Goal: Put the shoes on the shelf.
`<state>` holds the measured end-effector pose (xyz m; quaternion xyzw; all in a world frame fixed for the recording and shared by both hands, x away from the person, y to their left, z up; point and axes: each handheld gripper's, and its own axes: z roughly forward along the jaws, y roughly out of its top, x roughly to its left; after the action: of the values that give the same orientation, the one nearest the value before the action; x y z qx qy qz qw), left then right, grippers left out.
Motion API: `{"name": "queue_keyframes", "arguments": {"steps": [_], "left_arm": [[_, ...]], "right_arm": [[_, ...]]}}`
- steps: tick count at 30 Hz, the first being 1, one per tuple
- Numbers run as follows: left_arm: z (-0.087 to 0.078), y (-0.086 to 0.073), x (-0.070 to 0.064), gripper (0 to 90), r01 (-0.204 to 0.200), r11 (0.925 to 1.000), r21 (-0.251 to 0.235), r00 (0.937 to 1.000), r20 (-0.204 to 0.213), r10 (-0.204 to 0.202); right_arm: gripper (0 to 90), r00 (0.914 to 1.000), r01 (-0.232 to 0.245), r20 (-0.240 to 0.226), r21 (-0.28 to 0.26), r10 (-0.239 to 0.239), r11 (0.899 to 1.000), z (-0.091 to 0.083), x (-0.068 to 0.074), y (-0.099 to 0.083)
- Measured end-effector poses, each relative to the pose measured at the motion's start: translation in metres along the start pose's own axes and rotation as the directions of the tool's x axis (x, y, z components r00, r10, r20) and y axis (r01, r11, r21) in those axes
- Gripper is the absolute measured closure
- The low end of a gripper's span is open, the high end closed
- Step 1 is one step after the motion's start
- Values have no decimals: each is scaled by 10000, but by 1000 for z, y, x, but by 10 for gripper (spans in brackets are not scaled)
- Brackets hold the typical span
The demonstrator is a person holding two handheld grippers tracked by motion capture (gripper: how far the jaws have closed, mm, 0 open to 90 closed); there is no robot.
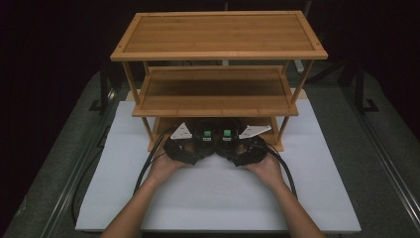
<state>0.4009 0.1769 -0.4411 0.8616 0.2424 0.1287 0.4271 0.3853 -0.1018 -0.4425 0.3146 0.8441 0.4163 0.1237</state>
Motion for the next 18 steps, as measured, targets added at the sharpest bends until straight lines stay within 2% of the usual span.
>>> {"name": "queue_keyframes", "arguments": {"steps": [9,13,18], "left_arm": [[9,7,9,144,-10,9998,197,9997,-238,15],[11,7,14,145,-21,9997,230,9994,-349,29],[17,10,16,145,12,9996,298,9985,-551,5]], "right_arm": [[226,9987,166,491,-24,-164,9999,8,-9,5],[229,9983,-16,583,-51,19,10000,11,-11,8],[241,9960,5,898,279,-30,9996,13,-15,9]]}}
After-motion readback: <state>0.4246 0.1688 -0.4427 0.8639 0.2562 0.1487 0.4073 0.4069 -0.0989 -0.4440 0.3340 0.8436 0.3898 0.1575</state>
